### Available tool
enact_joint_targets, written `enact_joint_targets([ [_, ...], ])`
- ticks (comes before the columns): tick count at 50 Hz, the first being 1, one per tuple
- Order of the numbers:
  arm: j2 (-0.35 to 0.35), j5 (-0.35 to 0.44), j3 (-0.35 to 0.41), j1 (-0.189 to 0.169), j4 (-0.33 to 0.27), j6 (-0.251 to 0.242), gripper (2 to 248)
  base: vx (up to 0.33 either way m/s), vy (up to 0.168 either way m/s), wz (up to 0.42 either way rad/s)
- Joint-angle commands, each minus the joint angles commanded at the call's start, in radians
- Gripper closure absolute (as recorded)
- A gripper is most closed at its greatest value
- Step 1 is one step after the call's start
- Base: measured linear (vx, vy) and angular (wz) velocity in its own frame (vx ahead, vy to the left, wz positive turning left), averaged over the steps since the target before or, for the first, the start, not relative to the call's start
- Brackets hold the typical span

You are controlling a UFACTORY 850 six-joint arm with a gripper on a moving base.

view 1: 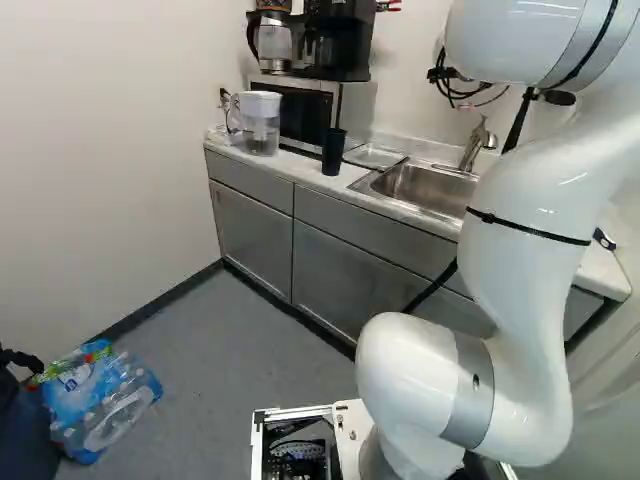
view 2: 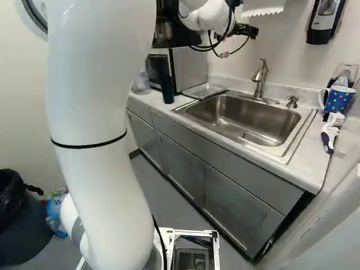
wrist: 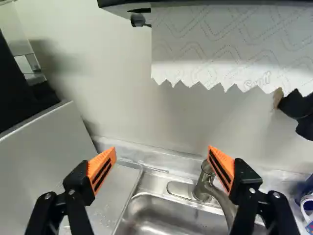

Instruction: Rinse the cup and place it in the tray

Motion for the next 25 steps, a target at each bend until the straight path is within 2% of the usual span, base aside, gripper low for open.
enact_joint_targets([
  [25, -0.02, -0.008, -0.023, -0.004, 0.0, 0.0, 3, 0.0, 0.0, 0.0],
])
